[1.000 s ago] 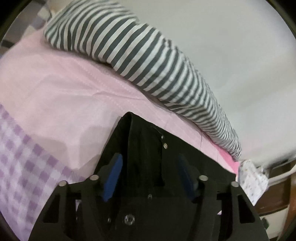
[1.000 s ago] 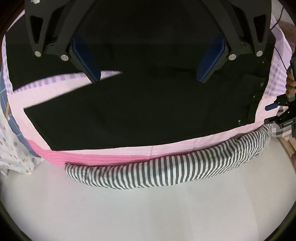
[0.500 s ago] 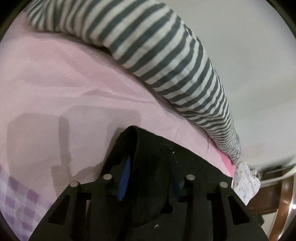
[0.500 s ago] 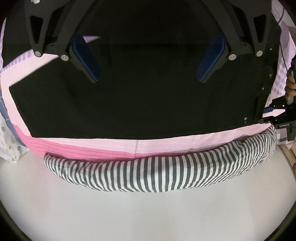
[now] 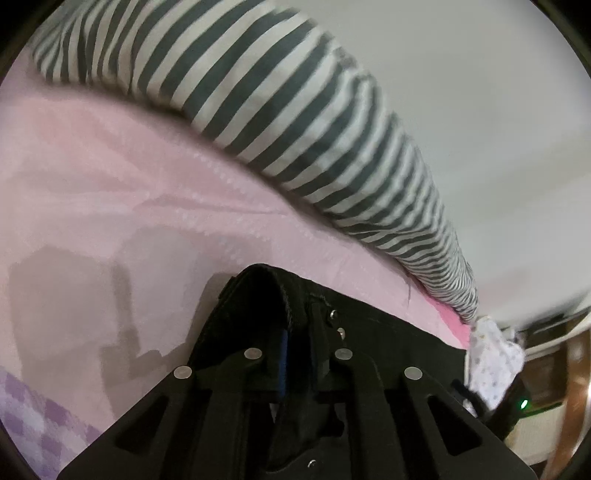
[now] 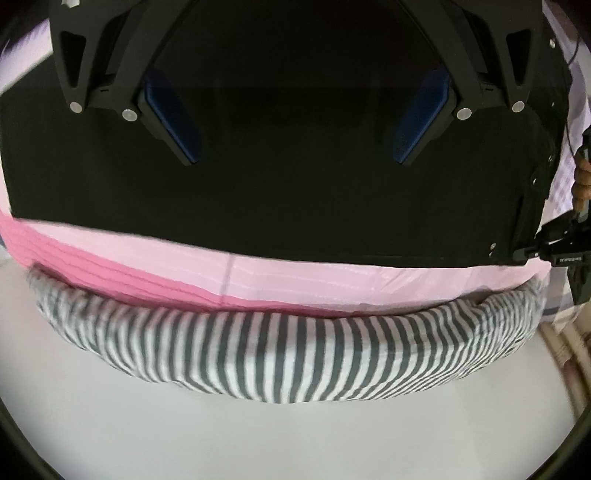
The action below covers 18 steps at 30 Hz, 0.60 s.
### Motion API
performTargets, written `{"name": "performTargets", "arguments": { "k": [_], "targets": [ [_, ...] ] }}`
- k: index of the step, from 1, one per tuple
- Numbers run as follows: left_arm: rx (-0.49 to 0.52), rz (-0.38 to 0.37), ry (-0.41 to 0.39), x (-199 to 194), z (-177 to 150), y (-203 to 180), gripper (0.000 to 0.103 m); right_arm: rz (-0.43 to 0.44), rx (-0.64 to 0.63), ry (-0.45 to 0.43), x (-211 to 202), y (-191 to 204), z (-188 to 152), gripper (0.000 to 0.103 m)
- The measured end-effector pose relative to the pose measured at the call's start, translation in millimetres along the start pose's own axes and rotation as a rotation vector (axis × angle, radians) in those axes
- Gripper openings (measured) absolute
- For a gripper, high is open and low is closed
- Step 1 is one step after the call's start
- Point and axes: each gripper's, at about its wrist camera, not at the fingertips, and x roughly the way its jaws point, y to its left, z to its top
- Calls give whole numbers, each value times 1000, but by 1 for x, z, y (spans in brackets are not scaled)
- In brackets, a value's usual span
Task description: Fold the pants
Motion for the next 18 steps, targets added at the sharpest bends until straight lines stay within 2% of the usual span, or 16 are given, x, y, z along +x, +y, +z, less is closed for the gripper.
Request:
{"name": "performTargets", "arguments": {
  "k": [2, 7, 12, 16, 18],
  "targets": [
    [58, 3, -49, -11, -5, -14, 7, 48, -59, 10, 2, -4, 10, 102],
    [122, -82, -168, -46, -23, -36, 7, 186, -240, 63, 8, -17, 44, 102],
    [158, -113, -231, -67, -36, -51, 6, 309, -393, 185, 26, -27, 85, 94],
    [186, -118, -263, -80, -43, -60, 6, 396, -456, 290, 46, -29, 110, 93],
    [187, -123, -269, -85, -44, -60, 6, 443, -495, 344, 60, -26, 118, 86]
  ]
}}
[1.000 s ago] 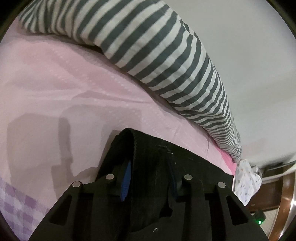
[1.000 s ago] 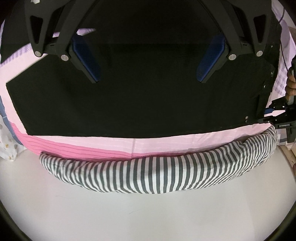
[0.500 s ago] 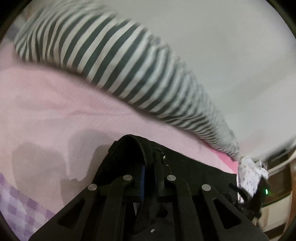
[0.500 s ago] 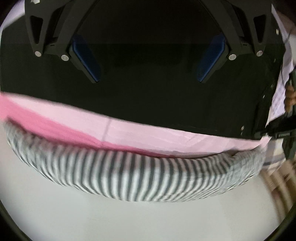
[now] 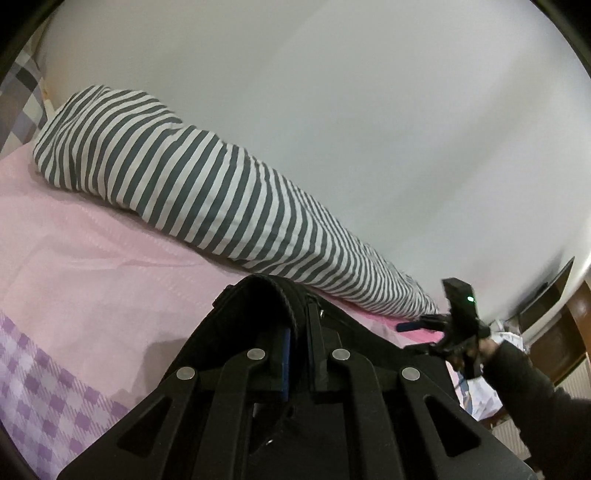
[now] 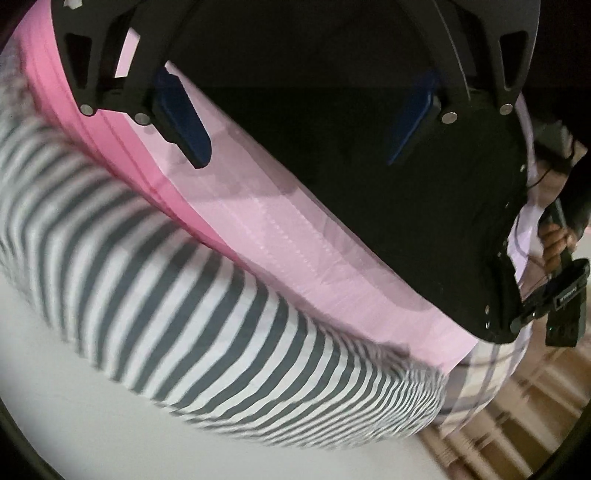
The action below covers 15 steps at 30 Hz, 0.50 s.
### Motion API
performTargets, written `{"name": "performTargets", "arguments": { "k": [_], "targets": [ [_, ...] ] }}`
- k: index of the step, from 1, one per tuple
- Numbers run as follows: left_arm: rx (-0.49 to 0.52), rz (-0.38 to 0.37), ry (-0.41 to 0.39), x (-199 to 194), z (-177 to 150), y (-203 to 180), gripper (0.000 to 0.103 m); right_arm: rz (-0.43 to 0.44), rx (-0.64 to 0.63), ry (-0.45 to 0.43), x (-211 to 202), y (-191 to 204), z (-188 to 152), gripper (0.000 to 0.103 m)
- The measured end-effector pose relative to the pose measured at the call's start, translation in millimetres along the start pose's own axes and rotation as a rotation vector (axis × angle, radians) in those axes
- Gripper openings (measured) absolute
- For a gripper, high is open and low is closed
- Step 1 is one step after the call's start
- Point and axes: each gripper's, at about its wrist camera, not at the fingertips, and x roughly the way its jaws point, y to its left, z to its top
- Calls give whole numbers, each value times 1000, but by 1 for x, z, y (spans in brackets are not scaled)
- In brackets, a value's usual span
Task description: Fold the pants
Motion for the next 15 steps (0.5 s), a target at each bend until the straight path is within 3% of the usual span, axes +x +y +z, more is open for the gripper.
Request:
{"name": "performTargets", "arguments": {
  "k": [4, 7, 11, 15],
  "targets": [
    [2, 3, -11, -4, -1, 0, 6, 114, -53, 108, 19, -8, 13, 78],
    [3, 11, -12, -8, -1, 0, 6, 147, -102, 162, 30, -9, 16, 74],
    [9, 22, -13, -13, -2, -2, 6, 185, -102, 192, 36, -22, 9, 57],
    [10, 25, -10, -14, -3, -3, 6, 202, -85, 202, 29, -31, -2, 29]
  ]
}}
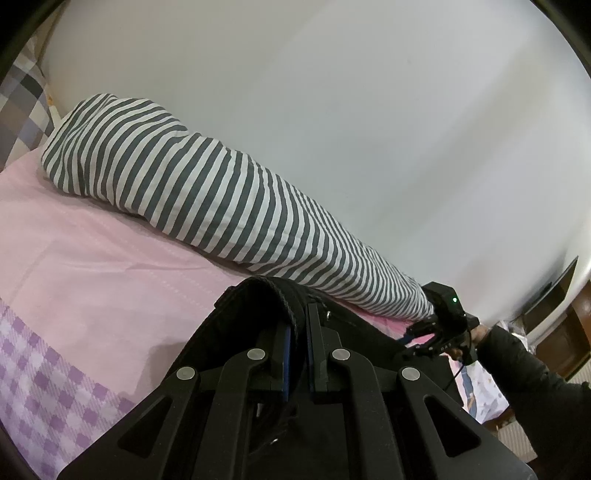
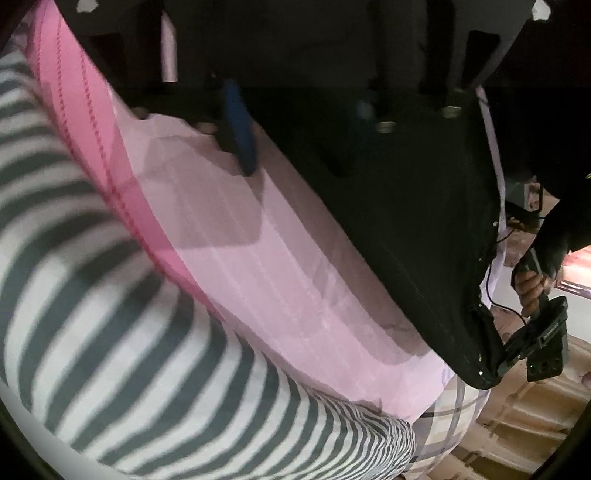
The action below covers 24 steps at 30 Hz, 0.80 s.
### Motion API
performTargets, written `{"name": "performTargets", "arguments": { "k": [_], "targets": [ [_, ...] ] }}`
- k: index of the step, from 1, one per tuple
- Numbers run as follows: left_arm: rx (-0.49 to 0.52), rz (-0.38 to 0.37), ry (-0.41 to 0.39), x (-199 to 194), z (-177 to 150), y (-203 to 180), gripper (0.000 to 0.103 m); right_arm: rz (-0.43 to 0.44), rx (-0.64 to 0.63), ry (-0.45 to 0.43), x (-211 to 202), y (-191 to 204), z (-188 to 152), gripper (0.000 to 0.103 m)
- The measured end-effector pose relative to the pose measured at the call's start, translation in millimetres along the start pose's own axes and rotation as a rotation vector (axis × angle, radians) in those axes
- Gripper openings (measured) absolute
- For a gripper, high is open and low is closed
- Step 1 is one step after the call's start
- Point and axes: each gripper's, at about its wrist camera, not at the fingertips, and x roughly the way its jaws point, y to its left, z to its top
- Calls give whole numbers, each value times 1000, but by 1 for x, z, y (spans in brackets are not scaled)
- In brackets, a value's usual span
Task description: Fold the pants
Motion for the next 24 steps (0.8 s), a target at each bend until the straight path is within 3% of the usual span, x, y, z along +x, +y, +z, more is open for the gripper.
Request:
{"name": "performTargets", "arguments": {
  "k": [5, 11, 14, 18, 24],
  "targets": [
    [-7, 9, 8, 3, 2, 3, 6, -66, 38, 24, -7, -8, -25, 26],
    [6, 26, 5, 4, 1, 0, 6, -228, 54, -5, -20, -1, -49, 11],
    [13, 56, 2, 6, 0, 0, 6, -354, 43, -56, -25, 27, -56, 9],
    [98, 96, -20, -1, -4, -12, 6, -533, 82, -166, -40, 73, -76, 9],
    [131, 61, -19, -37, -16, -18, 7, -677, 175, -295, -54, 150, -130, 8]
  ]
}}
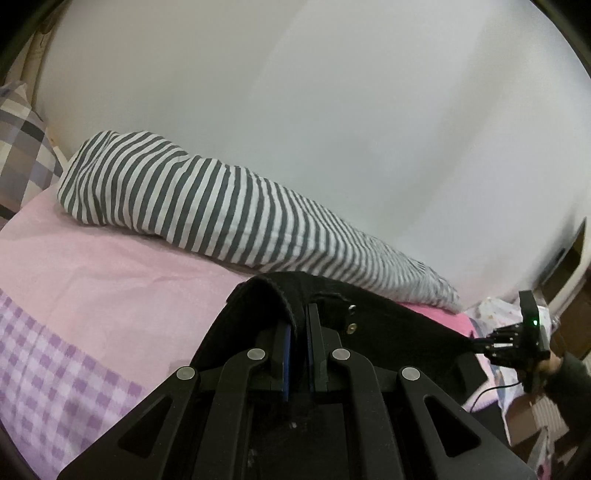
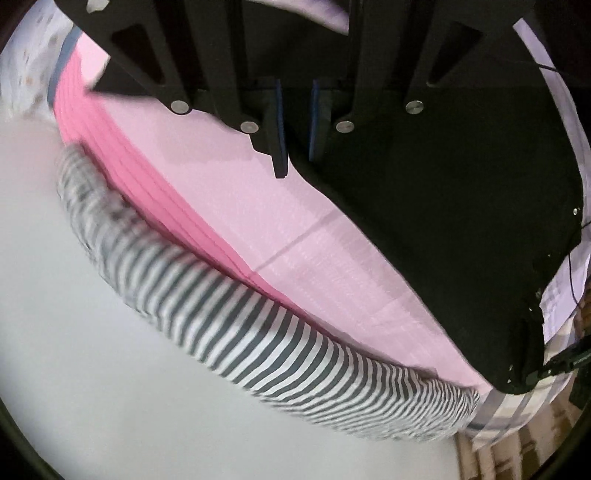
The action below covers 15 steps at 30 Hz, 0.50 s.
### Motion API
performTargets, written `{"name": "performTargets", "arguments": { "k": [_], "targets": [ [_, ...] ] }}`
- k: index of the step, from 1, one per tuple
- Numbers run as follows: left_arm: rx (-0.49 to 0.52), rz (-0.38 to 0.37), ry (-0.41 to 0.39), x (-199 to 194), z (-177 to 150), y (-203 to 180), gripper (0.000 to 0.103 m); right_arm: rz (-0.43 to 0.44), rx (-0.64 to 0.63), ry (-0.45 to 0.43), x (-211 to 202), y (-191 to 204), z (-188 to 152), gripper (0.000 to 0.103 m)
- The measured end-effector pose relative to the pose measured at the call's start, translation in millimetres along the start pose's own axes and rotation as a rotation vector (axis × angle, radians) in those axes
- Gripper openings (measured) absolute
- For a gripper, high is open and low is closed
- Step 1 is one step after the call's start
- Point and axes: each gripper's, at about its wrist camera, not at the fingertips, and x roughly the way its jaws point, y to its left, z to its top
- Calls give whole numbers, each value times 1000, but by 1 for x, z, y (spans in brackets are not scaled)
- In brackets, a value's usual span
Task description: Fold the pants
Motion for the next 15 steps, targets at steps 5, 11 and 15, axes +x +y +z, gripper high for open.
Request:
{"name": "performTargets", "arguments": {
  "k": [5, 11, 15],
  "targets": [
    [55, -26, 33, -36, -23, -12, 7, -42, 127, -40, -37, 33, -58, 8],
    [78, -17, 116, -70, -68, -14, 7, -23, 236, -20, -45, 66, -114, 7],
    [58, 8, 174, -84, -102, -10, 8, -9, 276, -11, -45, 88, -140, 7]
  ]
}}
